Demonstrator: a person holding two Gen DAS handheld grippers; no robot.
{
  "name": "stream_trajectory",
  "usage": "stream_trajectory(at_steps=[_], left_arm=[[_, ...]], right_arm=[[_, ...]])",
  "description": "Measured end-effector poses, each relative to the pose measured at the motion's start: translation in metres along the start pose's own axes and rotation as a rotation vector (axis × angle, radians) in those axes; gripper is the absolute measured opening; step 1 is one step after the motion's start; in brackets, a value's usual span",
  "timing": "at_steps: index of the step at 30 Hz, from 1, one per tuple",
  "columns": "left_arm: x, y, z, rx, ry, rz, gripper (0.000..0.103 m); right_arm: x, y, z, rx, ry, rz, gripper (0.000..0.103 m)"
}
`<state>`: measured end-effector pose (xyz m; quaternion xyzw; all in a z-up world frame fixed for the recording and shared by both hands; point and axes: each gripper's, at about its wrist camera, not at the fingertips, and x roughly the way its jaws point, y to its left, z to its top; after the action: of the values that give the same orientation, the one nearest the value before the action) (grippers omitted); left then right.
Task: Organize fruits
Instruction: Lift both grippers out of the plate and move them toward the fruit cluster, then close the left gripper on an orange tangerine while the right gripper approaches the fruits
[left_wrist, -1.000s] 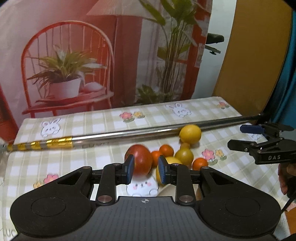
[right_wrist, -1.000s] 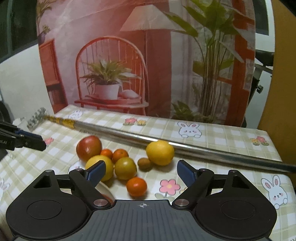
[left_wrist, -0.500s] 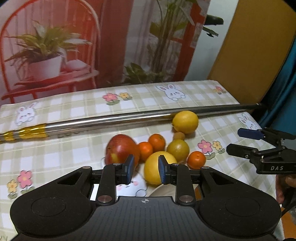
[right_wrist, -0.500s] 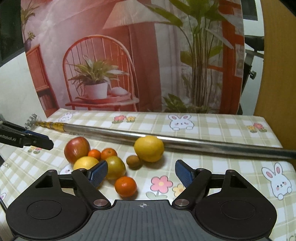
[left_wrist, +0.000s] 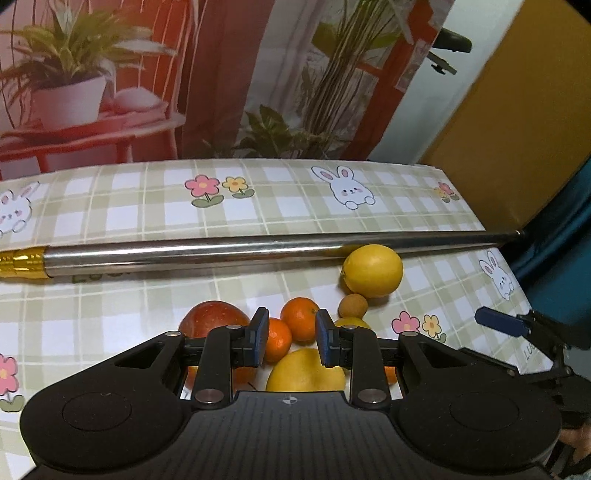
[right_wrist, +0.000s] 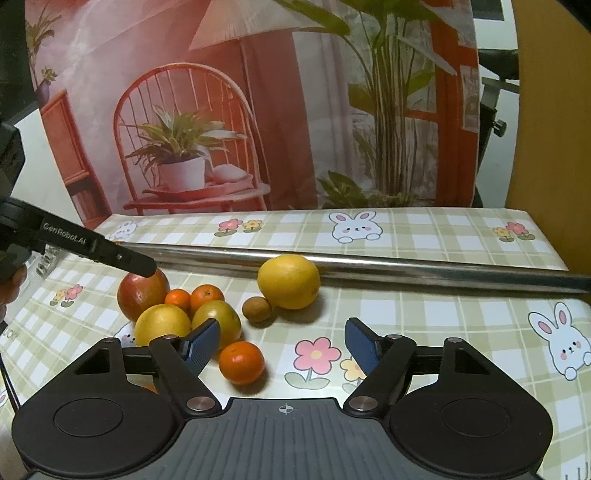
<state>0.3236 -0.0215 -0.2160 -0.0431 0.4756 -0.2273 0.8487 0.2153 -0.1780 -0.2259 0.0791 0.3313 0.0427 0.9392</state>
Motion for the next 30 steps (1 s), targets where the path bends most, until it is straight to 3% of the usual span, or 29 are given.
stream_trajectory(at_steps=[6,11,19,25,30], left_arm=[[0.021,0.002,0.003,0.016,0.046,0.013,0.028],[0.021,0.010,0.000,-0.003,0.048,-0.014,0.028],[0.021,0.017,-0.002,-0.011,0.067,0.018,0.028],[0.026,0.018,-0.001,-0.045,0.068,-0.022,0.028],[0.033,0.011,0.000,-0.025,0.079,-0.010,0.028]], right_arm=[[0.003,-0.002,0.000,0.014,0.005,0.008,0.071],[0.002,-0.002,0.000,0.009,0.005,0.004,0.071],[0.003,-0.004,-0.001,0.015,0.008,0.005,0.071],[0.003,-0.003,-0.001,0.014,0.009,0.005,0.071],[0.003,-0.003,-0.001,0.015,0.012,0.006,0.071]])
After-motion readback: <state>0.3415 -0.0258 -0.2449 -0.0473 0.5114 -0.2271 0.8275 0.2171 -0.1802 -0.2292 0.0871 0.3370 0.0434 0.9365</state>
